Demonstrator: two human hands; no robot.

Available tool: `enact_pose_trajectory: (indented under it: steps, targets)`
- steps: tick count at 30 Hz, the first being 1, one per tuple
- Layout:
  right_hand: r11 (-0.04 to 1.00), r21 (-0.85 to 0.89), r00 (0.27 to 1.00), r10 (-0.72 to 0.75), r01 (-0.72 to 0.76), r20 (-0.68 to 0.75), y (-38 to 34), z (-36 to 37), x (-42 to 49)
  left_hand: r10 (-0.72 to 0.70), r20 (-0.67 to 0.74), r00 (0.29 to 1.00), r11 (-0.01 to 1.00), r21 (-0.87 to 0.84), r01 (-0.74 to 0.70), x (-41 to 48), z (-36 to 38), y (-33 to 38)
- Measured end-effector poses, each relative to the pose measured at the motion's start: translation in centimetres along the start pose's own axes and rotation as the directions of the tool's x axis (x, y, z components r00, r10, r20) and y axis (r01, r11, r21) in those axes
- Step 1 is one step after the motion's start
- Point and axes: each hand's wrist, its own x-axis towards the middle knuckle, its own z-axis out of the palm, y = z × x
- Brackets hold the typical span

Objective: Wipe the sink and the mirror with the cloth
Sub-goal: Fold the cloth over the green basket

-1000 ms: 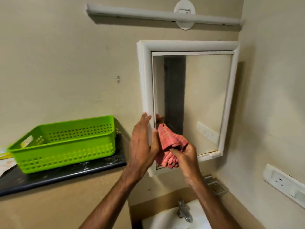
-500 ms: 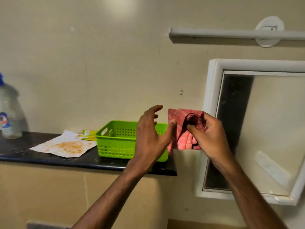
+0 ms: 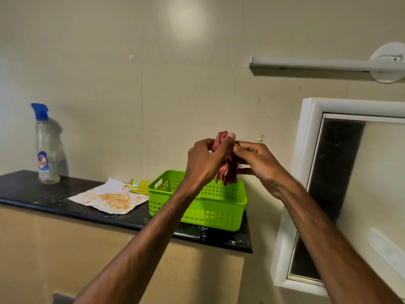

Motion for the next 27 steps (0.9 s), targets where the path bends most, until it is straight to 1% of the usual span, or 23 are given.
enact_pose_trajectory:
  steps: [1, 3, 4, 5, 6, 7, 8, 9, 10, 11, 12, 14, 16, 18, 20, 21, 23, 25, 27]
  targets:
    - [1.0, 0.001, 1.0, 0.022, -0.022, 0.009, 0.2, 0.0, 0.5, -0.019, -0.012, 1.0, 1.0, 0.002, 0.019, 0.2, -0.2, -0.3]
    - [0.999, -0.032, 0.999, 0.032, -0.033, -0.038, 0.6, -0.2, 1.7, -0.072, 0.043, 0.996, 0.996, -0.058, 0.075, 0.8, -0.8, -1.3]
    - [0.994, -0.107, 0.995, 0.0, -0.011, -0.101, 1.0, -0.4, 2.5, -0.102, 0.091, 0.991, 0.989, -0.1, 0.111, 1.1, -1.2, -1.9]
    - [0.976, -0.218, 0.985, -0.043, 0.006, -0.168, 1.4, -0.7, 3.5, -0.122, 0.133, 0.984, 0.984, -0.116, 0.138, 1.2, -1.6, -2.3]
    - [0.942, -0.334, 0.972, -0.088, 0.011, -0.216, 1.8, -1.2, 4.5, -0.13, 0.147, 0.981, 0.986, -0.089, 0.144, 1.4, -1.9, -3.1]
    - [0.901, -0.434, 0.96, -0.123, 0.002, -0.251, 1.8, -1.6, 5.2, -0.119, 0.131, 0.984, 0.993, 0.0, 0.12, 1.7, -2.2, -4.0]
    - [0.862, -0.506, 0.951, -0.157, 0.001, -0.265, 1.7, -2.0, 5.9, -0.089, 0.108, 0.99, 0.989, 0.13, 0.075, 2.0, -2.5, -4.8]
    - [0.828, -0.561, 0.947, -0.191, 0.013, -0.26, 1.5, -2.4, 6.4, -0.056, 0.089, 0.994, 0.962, 0.271, 0.03, 2.1, -2.7, -5.5]
    - [0.797, -0.603, 0.944, -0.224, 0.034, -0.242, 1.3, -2.7, 6.8, -0.018, 0.082, 0.996, 0.927, 0.374, -0.014, 2.1, -3.0, -6.2]
    - [0.761, -0.646, 0.941, -0.259, 0.06, -0.217, 1.2, -2.9, 7.3, 0.015, 0.104, 0.994, 0.897, 0.438, -0.059, 2.1, -3.2, -6.8]
    - [0.721, -0.687, 0.938, -0.293, 0.089, -0.186, 1.0, -3.0, 7.8, 0.034, 0.159, 0.987, 0.873, 0.475, -0.106, 2.0, -3.3, -7.4]
    - [0.642, -0.756, 0.935, -0.333, 0.127, -0.126, 1.1, -3.0, 8.8, 0.03, 0.288, 0.957, 0.848, 0.5, -0.177, 1.5, -3.2, -7.9]
    - [0.591, -0.791, 0.946, -0.32, 0.155, -0.054, 1.3, -2.9, 9.4, 0.012, 0.359, 0.933, 0.846, 0.494, -0.201, 0.8, -3.1, -8.3]
    - [0.573, -0.799, 0.962, -0.272, 0.183, 0.024, 1.9, -2.9, 9.6, -0.026, 0.453, 0.891, 0.844, 0.487, -0.223, 0.1, -3.1, -8.5]
    - [0.555, -0.808, 0.975, -0.194, 0.2, 0.108, 2.6, -2.8, 9.3, -0.07, 0.572, 0.817, 0.831, 0.486, -0.27, -0.3, -3.1, -8.6]
    - [0.555, -0.803, 0.975, -0.159, 0.217, 0.153, 2.9, -2.8, 9.1, -0.077, 0.603, 0.794, 0.822, 0.489, -0.292, -0.5, -3.2, -8.5]
    - [0.576, -0.776, 0.966, -0.14, 0.256, 0.215, 3.1, -2.8, 8.3, -0.058, 0.625, 0.779, 0.843, 0.449, -0.297, -0.6, -3.2, -8.2]
    - [0.596, -0.749, 0.957, -0.16, 0.289, 0.242, 2.8, -2.8, 7.1, -0.051, 0.644, 0.764, 0.876, 0.396, -0.275, -0.4, -3.4, -8.1]
    - [0.613, -0.725, 0.948, -0.165, 0.314, 0.271, 2.1, -2.6, 5.7, -0.064, 0.644, 0.762, 0.87, 0.41, -0.274, -0.2, -3.5, -8.2]
